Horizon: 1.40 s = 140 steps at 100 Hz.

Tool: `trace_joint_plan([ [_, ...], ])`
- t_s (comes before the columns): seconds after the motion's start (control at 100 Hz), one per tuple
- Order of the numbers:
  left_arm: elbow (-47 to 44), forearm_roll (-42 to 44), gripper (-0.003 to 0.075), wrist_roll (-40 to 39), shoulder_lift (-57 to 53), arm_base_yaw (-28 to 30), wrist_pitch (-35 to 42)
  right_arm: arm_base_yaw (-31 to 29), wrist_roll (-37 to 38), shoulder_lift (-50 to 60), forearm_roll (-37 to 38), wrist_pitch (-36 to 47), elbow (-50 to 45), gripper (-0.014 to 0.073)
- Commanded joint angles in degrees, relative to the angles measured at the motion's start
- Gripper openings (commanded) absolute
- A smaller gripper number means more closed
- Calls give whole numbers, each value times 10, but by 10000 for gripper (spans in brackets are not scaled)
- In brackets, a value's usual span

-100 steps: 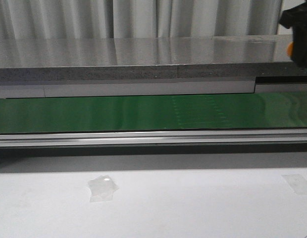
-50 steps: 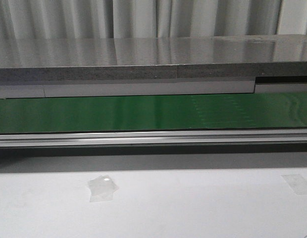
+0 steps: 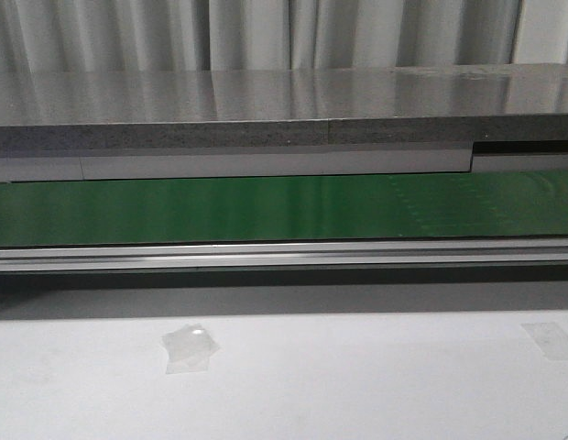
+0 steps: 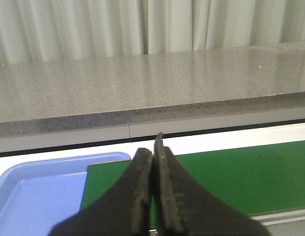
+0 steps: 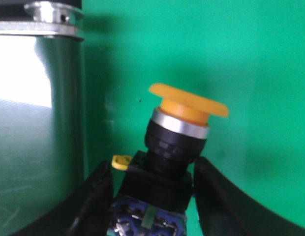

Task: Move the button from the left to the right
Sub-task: 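Lift the button with the right gripper and carry it over the green tray, then lower the button into the green tray and open the right gripper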

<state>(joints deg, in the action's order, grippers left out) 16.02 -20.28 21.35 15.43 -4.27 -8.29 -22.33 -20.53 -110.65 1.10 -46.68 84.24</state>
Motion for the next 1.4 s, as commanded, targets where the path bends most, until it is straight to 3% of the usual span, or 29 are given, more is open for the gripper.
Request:
trace_joint_plan([
  [0.0,16,-7,-20,-3,4,-5,45,-4,-8,20,1,11,19,214],
  [0.31,16,-7,-20,-3,4,-5,45,-4,-7,12,1,12,19,232],
  [0.57,16,-7,-20,-3,4,-5,45,-4,-6,12,3,12,19,454],
  [1.03,16,-7,-20,-3,4,-5,45,-4,22,35,20,12,33,458],
  [1.39,16,-7,-20,-3,4,-5,45,41,23,130,-83,76,35,456],
])
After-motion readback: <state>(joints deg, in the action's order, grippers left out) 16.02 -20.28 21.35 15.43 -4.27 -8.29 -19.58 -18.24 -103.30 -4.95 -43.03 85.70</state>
